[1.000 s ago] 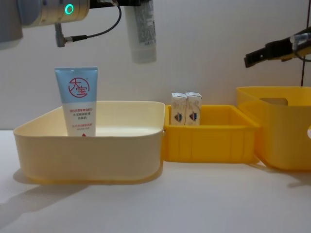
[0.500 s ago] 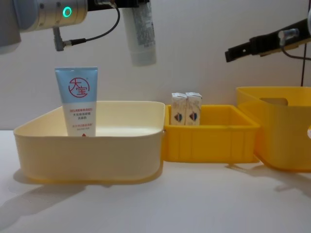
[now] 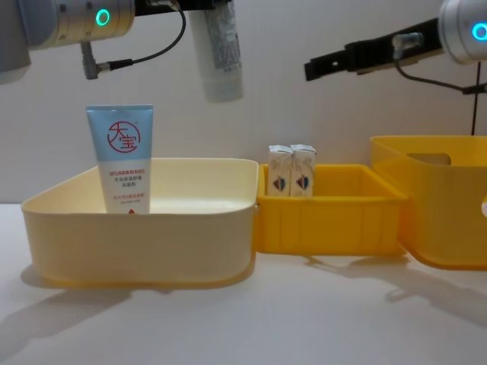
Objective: Bimanual collaborative sorting of washing and personal care products
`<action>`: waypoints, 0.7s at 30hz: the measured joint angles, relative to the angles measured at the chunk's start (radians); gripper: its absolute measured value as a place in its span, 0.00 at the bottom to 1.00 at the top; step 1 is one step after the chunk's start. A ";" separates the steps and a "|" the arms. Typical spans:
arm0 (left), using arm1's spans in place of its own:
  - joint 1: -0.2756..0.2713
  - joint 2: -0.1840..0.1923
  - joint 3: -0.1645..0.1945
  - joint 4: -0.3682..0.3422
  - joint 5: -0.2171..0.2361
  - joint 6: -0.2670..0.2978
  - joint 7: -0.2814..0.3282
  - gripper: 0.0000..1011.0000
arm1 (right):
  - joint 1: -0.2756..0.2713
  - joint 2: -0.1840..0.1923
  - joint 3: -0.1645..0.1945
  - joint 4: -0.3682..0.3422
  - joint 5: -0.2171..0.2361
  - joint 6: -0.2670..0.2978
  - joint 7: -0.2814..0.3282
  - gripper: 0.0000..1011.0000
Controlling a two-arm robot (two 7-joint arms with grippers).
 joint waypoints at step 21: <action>-0.022 0.011 0.015 0.024 -0.013 -0.016 -0.004 0.26 | 0.147 -0.032 -0.125 0.164 0.033 -0.064 0.189 0.99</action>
